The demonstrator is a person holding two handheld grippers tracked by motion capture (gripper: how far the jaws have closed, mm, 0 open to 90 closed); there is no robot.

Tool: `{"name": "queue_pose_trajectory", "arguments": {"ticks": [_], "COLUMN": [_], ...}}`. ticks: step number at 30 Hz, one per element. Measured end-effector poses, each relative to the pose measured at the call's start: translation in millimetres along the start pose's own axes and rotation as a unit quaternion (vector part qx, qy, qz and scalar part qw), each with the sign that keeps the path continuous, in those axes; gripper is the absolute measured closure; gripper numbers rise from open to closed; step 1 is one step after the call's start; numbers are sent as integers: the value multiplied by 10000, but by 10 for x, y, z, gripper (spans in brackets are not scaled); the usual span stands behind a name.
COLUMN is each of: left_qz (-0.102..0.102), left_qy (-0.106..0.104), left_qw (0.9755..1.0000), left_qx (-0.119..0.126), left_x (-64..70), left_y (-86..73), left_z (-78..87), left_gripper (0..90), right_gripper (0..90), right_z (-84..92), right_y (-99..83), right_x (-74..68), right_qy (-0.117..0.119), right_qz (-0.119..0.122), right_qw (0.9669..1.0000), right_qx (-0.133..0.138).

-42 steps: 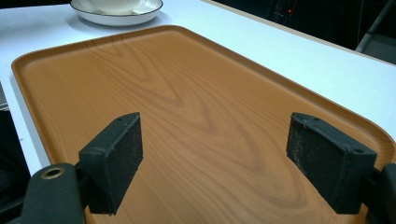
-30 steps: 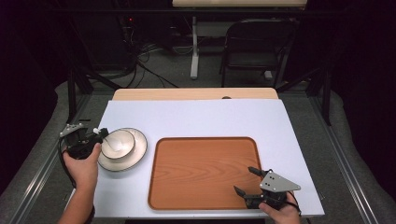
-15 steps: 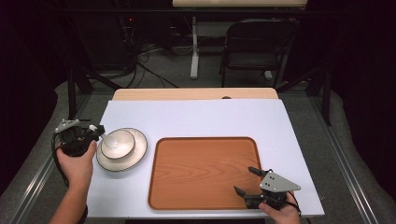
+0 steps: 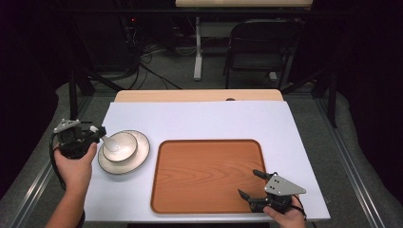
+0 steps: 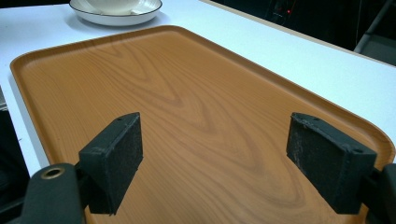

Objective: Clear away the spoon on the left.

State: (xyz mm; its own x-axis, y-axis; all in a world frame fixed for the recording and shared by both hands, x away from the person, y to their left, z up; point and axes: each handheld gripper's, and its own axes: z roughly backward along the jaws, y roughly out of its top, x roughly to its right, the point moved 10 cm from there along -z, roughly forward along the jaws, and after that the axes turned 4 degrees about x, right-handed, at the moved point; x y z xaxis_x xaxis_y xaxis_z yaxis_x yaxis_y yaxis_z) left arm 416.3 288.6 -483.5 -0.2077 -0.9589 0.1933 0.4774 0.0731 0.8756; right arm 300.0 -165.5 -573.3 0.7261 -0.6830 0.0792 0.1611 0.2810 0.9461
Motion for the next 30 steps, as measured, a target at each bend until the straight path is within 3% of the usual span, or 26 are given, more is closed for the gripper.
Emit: {"name": "queue_pose_trajectory", "arguments": {"ticks": [16, 30], "left_qz": [-435, -793], "left_qy": [-411, -964], "left_qw": [9982, 9918], "left_qx": [-70, -282], "left_x": [409, 854], "left_y": [75, 27], "left_z": [76, 80], "left_gripper": [846, 846], "right_gripper": [183, 183], "right_z": [-1, -6], "right_y": [-1, -1], "right_x": [5, 0], "right_qy": [-7, 1], "right_qz": [-10, -17], "right_qw": [10000, 10000], "right_qx": [5, 5]}}
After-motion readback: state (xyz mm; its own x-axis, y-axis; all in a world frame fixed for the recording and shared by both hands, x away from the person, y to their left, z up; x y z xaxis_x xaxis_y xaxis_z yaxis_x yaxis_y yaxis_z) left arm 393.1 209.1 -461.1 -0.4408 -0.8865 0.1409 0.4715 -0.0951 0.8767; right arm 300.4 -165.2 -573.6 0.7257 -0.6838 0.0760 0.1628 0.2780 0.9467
